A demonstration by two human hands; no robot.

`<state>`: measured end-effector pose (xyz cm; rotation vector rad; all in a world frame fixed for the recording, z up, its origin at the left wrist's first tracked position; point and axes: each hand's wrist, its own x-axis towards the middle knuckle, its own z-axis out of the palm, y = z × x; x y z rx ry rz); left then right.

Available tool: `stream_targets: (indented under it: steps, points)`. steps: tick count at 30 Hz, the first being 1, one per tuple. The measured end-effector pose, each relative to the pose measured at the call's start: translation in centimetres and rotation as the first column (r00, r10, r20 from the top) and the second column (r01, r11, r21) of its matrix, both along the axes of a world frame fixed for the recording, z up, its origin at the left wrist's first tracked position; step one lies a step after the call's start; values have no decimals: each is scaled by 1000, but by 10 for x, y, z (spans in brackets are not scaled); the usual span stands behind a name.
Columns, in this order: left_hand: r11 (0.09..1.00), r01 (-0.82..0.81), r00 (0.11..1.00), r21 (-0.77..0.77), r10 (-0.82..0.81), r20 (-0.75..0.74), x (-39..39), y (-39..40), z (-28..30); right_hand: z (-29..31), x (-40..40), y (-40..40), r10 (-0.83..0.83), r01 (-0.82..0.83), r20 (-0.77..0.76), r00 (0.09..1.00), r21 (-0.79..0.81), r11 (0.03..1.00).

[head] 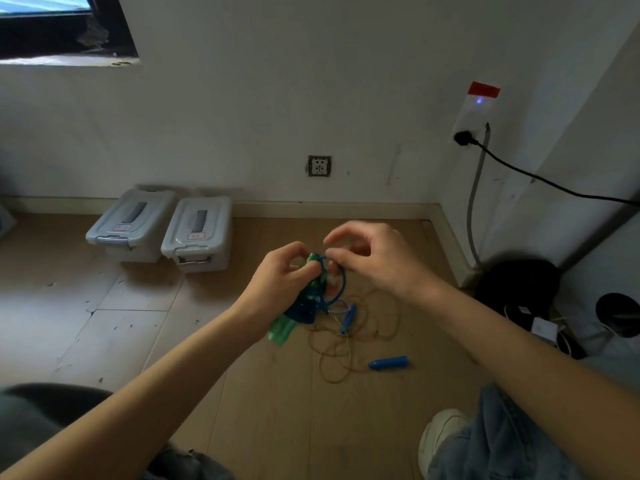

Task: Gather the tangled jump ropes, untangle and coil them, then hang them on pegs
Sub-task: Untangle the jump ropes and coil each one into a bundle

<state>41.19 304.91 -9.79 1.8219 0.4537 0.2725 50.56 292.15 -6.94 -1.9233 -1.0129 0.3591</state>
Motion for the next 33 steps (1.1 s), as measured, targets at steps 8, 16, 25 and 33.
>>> stream_targets:
  steps: [8,16,25,33]
  points:
    - [889,122,992,441,-104,-66,1,-2,-7,-10,0,0,-54,59,-404,913,-2,998]
    - [699,185,981,691,-173,-88,-4,-3,-5,-4,8,-4,19,-88,-587,809,-89,992]
    - [835,320,947,447,-295,-127,-5,-2,-7,-8,-2,-3,1,2,11,1000,-239,971]
    - [744,350,930,569,-351,-113,-8,4,-9,-18,0,-6,-14,-61,-305,952,-234,970]
